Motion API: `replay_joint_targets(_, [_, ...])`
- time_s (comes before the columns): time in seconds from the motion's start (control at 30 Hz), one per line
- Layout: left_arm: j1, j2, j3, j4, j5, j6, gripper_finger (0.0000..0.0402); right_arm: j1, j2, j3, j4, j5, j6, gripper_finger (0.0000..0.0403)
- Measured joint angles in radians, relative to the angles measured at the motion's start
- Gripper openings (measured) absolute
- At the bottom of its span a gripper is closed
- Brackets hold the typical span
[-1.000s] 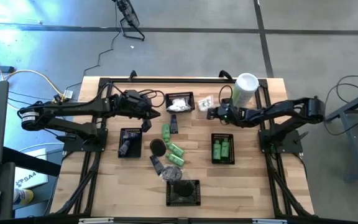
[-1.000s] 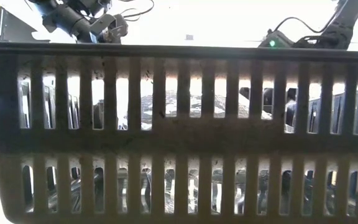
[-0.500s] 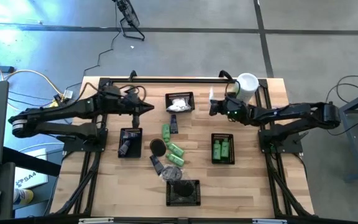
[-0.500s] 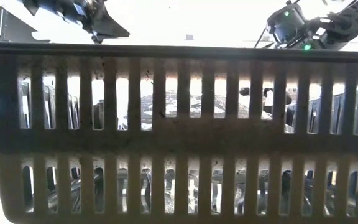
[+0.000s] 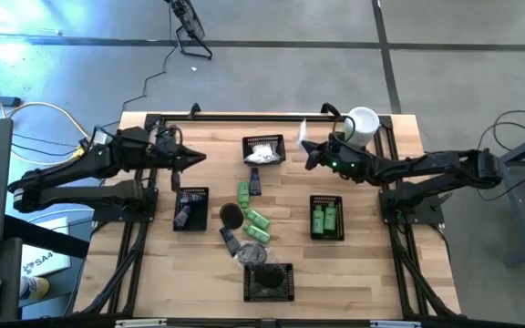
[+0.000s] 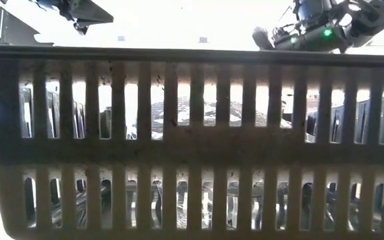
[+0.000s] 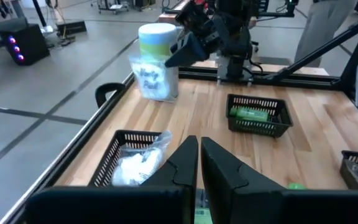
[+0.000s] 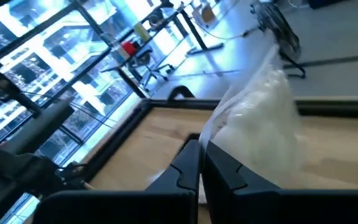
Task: Pick & Place Travel size toiletries
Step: Put the pack of cotton buds into the top middle black bin
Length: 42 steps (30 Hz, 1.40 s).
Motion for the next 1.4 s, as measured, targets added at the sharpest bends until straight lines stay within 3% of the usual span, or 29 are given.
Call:
replay_joint_targets(0.27, [0.000,0.031,-0.001,-0.079,0.005,-0.043,0.0017,0.041,0.019,0.115,-0.025,-0.021,-0.104,0.0003])
replay_joint_targets(0.53, [0.000,0.093,-0.001,-0.073,0.004,-0.068,0.0017,0.060,0.132,0.216,-0.024,-0.054,-0.146,0.0003])
replay_joint_targets(0.93, [0.000,0.100,-0.001,-0.065,0.002,-0.071,0.0017,0.021,0.356,0.357,-0.024,-0.112,-0.165,0.0003])
replay_joint_targets(1.07, [0.000,0.100,-0.001,-0.066,0.002,-0.071,0.0017,-0.004,0.412,0.400,-0.026,-0.182,-0.160,0.0003])
replay_joint_targets(1.27, [0.000,0.100,-0.001,-0.066,0.002,-0.071,0.0017,-0.019,0.452,0.420,-0.027,-0.255,-0.162,0.0003])
replay_joint_targets(1.4, [0.000,0.100,-0.001,-0.066,0.000,-0.071,0.0017,-0.025,0.452,0.420,-0.082,-0.250,-0.158,0.0003])
